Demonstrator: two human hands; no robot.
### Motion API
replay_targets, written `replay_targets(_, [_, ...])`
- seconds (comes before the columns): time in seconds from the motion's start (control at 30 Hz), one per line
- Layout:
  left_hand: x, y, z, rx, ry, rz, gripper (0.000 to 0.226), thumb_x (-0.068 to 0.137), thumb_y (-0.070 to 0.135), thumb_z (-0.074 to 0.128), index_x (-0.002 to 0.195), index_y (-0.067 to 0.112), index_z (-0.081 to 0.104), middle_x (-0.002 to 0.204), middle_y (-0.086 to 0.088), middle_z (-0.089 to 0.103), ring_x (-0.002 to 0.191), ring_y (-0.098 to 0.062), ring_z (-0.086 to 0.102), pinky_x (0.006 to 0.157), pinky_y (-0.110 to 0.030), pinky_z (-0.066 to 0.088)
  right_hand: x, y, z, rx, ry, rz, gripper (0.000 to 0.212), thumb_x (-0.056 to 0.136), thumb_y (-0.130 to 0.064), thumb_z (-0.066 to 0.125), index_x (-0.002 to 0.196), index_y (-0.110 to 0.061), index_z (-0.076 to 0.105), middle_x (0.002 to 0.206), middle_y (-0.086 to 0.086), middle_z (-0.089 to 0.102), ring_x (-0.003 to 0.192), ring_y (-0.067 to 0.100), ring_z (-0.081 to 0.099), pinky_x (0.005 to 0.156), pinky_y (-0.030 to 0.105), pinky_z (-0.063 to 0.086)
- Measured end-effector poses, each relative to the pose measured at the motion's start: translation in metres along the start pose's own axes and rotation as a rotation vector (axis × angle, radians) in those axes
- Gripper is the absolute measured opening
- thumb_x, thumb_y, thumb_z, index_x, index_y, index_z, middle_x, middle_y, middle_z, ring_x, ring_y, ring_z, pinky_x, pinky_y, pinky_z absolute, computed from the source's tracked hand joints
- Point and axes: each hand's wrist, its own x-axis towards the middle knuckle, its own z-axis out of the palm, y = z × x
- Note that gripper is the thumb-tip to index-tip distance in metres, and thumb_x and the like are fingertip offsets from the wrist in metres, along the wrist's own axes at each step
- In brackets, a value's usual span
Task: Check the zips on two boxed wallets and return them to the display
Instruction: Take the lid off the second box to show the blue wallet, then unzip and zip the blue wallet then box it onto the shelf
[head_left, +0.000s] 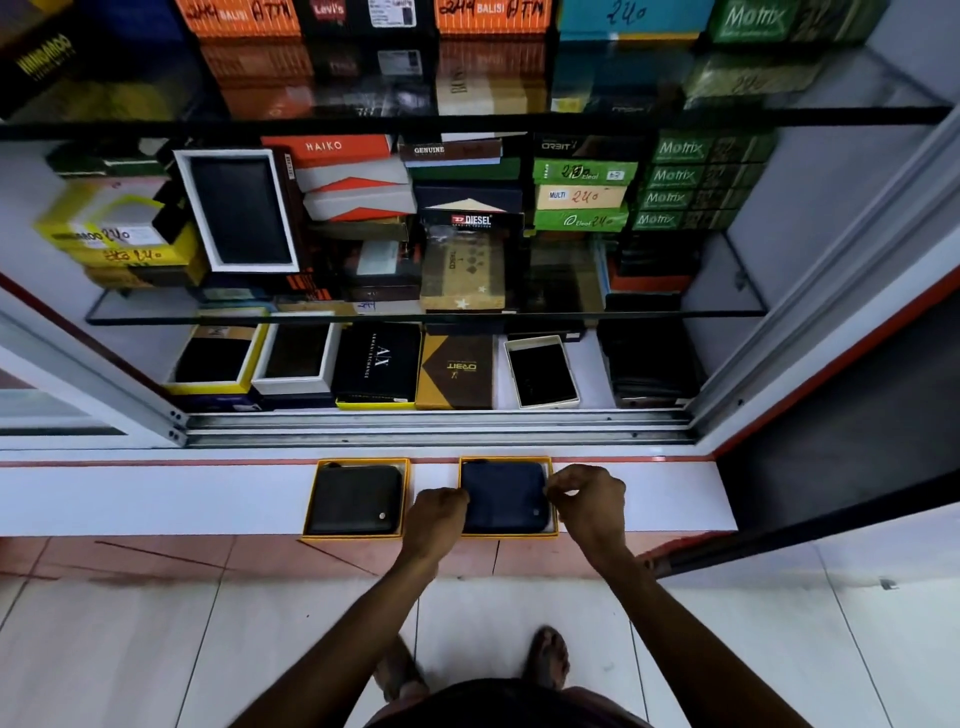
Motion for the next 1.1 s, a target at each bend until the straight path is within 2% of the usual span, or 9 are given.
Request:
replay_targets(0.07, [0.000, 0.002, -0.003, 0.000, -0.030, 0.040, 0.034, 0.088, 0.019, 0.047, 0.055, 0.013, 0.046, 0.054, -0.003, 0.047, 0.065, -0.026, 0.048, 0.068, -0.038, 0.042, -0.001, -0.001, 0.003, -0.093, -0.050, 0.004, 0.010, 0.085, -0.010, 0.069, 0.086, -0.009, 0.079, 0.091, 0.007, 0.079, 0.081, 0.021, 0.072, 0.076, 0.021, 0.051])
replay_targets(0.17, [0.001, 0.008, -0.005, 0.021, -0.050, 0.056, 0.035, 0.089, 0.018, 0.045, 0.054, 0.016, 0.045, 0.056, -0.001, 0.046, 0.064, -0.022, 0.047, 0.067, -0.034, 0.037, -0.001, -0.006, 0.014, -0.243, -0.126, 0.008, 0.024, 0.090, -0.024, 0.059, 0.090, -0.007, 0.076, 0.093, 0.013, 0.077, 0.086, 0.028, 0.072, 0.070, 0.026, 0.050])
replay_targets(0.43, [0.006, 0.012, -0.010, 0.026, -0.092, 0.028, 0.026, 0.077, 0.026, 0.050, 0.057, 0.010, 0.056, 0.065, -0.006, 0.056, 0.072, -0.027, 0.053, 0.068, -0.034, 0.041, 0.008, -0.015, 0.030, -0.145, -0.149, 0.166, 0.063, 0.066, -0.064, 0.062, 0.093, -0.006, 0.064, 0.089, 0.012, 0.072, 0.086, 0.029, 0.069, 0.071, 0.033, 0.055])
replay_targets(0.6, [0.000, 0.024, -0.010, -0.172, -0.123, -0.045, 0.021, 0.082, 0.027, 0.058, 0.089, 0.011, 0.070, 0.087, -0.006, 0.066, 0.077, -0.020, 0.058, 0.072, -0.036, 0.051, -0.002, -0.035, 0.025, 0.065, -0.125, 0.165, 0.033, 0.074, -0.037, 0.078, 0.086, -0.016, 0.056, 0.095, 0.006, 0.072, 0.095, 0.028, 0.068, 0.087, 0.041, 0.055])
replay_targets(0.73, [-0.003, 0.044, -0.019, -0.281, 0.092, 0.114, 0.015, 0.085, 0.024, 0.063, 0.090, 0.010, 0.067, 0.087, -0.003, 0.069, 0.089, -0.024, 0.063, 0.083, -0.037, 0.050, -0.007, -0.043, 0.011, 0.317, -0.118, 0.157, 0.026, 0.068, -0.038, 0.080, 0.071, -0.026, 0.057, 0.088, 0.005, 0.076, 0.089, 0.030, 0.072, 0.084, 0.053, 0.058])
replay_targets(0.8, [-0.003, 0.055, -0.035, -0.268, 0.167, 0.185, 0.022, 0.084, 0.028, 0.067, 0.096, 0.010, 0.063, 0.087, -0.001, 0.068, 0.087, -0.020, 0.063, 0.083, -0.034, 0.050, -0.007, -0.055, -0.003, 0.457, -0.088, 0.129, 0.025, 0.074, -0.026, 0.081, 0.068, -0.024, 0.057, 0.084, 0.006, 0.075, 0.091, 0.035, 0.072, 0.081, 0.058, 0.058])
replay_targets(0.87, [-0.003, 0.067, -0.053, -0.239, 0.134, 0.244, 0.025, 0.083, 0.037, 0.067, 0.096, 0.015, 0.065, 0.085, 0.002, 0.071, 0.084, -0.015, 0.066, 0.077, -0.030, 0.053, -0.004, -0.071, -0.016, 0.649, -0.105, 0.106, 0.027, 0.080, -0.011, 0.077, 0.072, -0.017, 0.052, 0.086, 0.013, 0.072, 0.094, 0.040, 0.070, 0.078, 0.055, 0.059])
replay_targets(0.97, [-0.011, 0.094, -0.077, -0.333, -0.059, 0.334, 0.019, 0.091, 0.027, 0.061, 0.086, 0.012, 0.072, 0.075, 0.004, 0.072, 0.069, -0.006, 0.065, 0.060, -0.019, 0.051, -0.004, -0.100, -0.032, 0.739, -0.169, -0.009, 0.026, 0.084, -0.007, 0.072, 0.082, -0.011, 0.047, 0.094, 0.020, 0.067, 0.091, 0.034, 0.068, 0.064, 0.037, 0.057])
replay_targets(1.1, [-0.019, 0.130, -0.109, -0.374, -0.125, 0.488, 0.017, 0.088, 0.023, 0.064, 0.087, 0.010, 0.076, 0.076, 0.004, 0.075, 0.072, -0.006, 0.065, 0.069, -0.022, 0.052, -0.004, -0.134, -0.047, 0.671, -0.237, -0.128, 0.031, 0.084, -0.010, 0.073, 0.074, -0.014, 0.043, 0.079, 0.013, 0.063, 0.084, 0.026, 0.066, 0.068, 0.039, 0.057])
